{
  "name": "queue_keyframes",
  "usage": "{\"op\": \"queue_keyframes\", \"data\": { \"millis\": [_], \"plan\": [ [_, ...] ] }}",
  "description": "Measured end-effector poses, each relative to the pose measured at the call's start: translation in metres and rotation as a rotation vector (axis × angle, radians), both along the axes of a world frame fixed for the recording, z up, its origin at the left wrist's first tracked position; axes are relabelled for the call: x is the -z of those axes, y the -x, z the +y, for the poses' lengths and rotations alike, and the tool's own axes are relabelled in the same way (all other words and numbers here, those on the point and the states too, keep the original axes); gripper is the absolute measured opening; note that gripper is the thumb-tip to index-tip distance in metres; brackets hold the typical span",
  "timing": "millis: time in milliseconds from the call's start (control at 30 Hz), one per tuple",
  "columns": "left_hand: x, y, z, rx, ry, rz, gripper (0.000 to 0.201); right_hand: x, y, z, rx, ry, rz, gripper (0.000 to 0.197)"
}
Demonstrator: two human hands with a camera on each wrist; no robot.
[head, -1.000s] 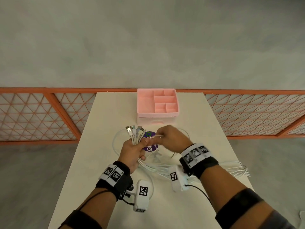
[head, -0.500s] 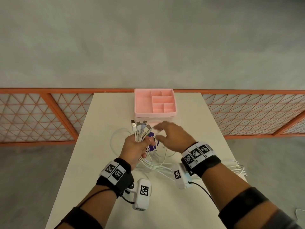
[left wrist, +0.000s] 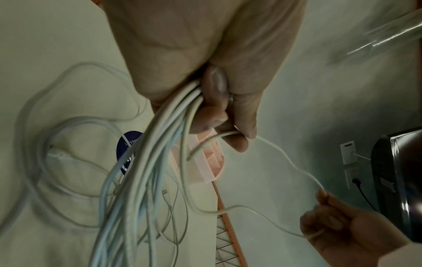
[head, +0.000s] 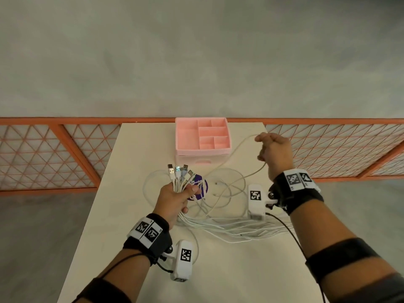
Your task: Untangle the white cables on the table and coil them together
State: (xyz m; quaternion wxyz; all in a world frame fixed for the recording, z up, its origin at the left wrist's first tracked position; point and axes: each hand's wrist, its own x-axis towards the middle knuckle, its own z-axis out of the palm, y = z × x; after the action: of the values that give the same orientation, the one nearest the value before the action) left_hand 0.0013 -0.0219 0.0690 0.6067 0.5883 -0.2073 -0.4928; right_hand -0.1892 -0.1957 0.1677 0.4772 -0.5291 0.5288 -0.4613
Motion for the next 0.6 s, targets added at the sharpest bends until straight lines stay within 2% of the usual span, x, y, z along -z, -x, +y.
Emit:
{"op": "queue_keyframes", "data": {
  "millis": [67,167,233,300,367,433,467,500,567,600],
  "plan": [
    [0.001,-0.001,0.0,-0.036,-0.002,-0.009,0.009,0.0,0.021,-0.012,0.175,-0.06,-0.077,0.026],
    [0.003,-0.004,0.0,-0.099,-0.013,0.046,0.001,0.002,0.056,-0.035,0.419,-0.236,-0.299,0.024],
    [0.003,-0.001,-0.003,-0.094,0.009,0.073,0.011,0.008,0.076,-0.041,0.509,-0.332,-0.42,0.027],
    [-0.003,0.007,-0.007,-0.08,0.034,0.078,0.014,0.027,0.094,-0.043,0.522,-0.393,-0.416,0.03],
    [-0.009,0.013,-0.011,-0.061,0.055,0.063,0.028,0.048,0.11,-0.036,0.499,-0.423,-0.251,0.031],
    [-0.014,0.016,-0.013,-0.05,0.07,0.088,0.038,0.077,0.128,-0.029,0.48,-0.499,0.007,0.031],
    [-0.015,0.018,-0.014,-0.053,0.071,0.105,0.039,0.093,0.136,-0.024,0.461,-0.576,0.045,0.031],
    [-0.015,0.018,-0.015,-0.063,0.066,0.124,0.039,0.109,0.144,-0.02,0.415,-0.639,0.099,0.029],
    [-0.017,0.017,-0.015,-0.088,0.047,0.154,0.038,0.138,0.153,-0.01,0.215,-0.738,0.31,0.019],
    [-0.017,0.016,-0.015,-0.097,0.038,0.171,0.036,0.15,0.157,-0.007,0.135,-0.768,0.41,0.022]
  ]
}}
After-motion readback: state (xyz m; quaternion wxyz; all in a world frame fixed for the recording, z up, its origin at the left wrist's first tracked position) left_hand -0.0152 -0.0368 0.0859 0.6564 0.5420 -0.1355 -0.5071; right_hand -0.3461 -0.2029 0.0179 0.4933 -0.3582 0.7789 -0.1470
